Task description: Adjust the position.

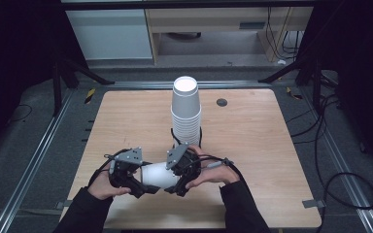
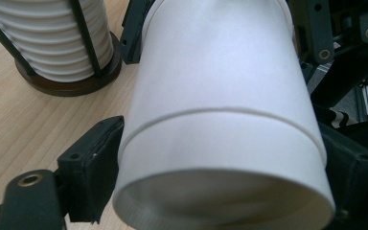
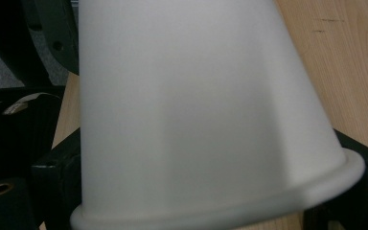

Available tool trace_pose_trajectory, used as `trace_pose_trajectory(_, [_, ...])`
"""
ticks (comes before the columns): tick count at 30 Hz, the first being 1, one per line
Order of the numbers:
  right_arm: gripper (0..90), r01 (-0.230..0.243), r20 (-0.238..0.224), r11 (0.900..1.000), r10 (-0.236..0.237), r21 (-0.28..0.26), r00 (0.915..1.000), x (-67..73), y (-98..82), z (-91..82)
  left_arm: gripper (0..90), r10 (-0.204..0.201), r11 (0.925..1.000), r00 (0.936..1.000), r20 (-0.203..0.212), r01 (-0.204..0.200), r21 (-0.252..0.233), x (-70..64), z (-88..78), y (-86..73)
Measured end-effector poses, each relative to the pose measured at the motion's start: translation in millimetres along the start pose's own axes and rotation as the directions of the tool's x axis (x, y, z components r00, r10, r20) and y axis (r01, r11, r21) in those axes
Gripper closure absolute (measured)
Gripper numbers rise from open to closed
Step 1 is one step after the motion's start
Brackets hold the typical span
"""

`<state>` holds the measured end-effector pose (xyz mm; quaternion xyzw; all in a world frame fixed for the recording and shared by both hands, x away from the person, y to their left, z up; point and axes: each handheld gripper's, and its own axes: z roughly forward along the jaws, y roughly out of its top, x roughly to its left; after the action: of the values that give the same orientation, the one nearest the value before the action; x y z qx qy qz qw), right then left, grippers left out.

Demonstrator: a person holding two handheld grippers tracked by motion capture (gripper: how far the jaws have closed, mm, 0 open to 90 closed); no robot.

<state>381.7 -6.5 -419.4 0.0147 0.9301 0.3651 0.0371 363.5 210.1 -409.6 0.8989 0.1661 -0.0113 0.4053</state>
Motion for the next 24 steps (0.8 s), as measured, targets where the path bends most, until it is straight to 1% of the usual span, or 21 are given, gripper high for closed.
trace_pose_trajectory(4, [7.9, 0.007, 0.008, 1.0, -0.007, 0.007, 0.9999, -0.5, 0.8, 1.8, 19.0, -0.001, 1.0, 1.0, 0.0, 0.001, 0.0, -0.4, 0.0, 0.2])
trace_pose_trajectory(8, [7.9, 0.008, 0.009, 1.0, -0.008, 0.007, 0.9999, -0.7, 0.8, 1.5, 19.7, -0.001, 1.0, 1.0, 0.001, 0.001, 0.0, -0.1, -0.3, 0.0])
trace_pose_trajectory(12, [7.4, 0.01, 0.013, 1.0, -0.01, 0.007, 0.9999, -0.5, 1.0, 2.2, 20.4, 0.005, 1.0, 0.9999, -0.012, -0.005, 0.002, -1.1, -1.2, 0.2])
trace_pose_trajectory(21, [6.7, -0.002, 0.026, 1.0, 0.002, -0.021, 0.9997, -0.6, 0.5, -1.0, 21.3, 0.011, 0.9999, 0.9998, -0.014, -0.011, -0.012, -0.7, -5.8, -0.1])
trace_pose_trajectory(24, [7.2, -0.005, 0.035, 0.999, 0.006, -0.037, 0.9994, -0.9, -1.0, -3.2, 21.5, 0.01, 0.9998, 0.9999, -0.013, -0.01, -0.015, -0.2, -7.4, -0.7])
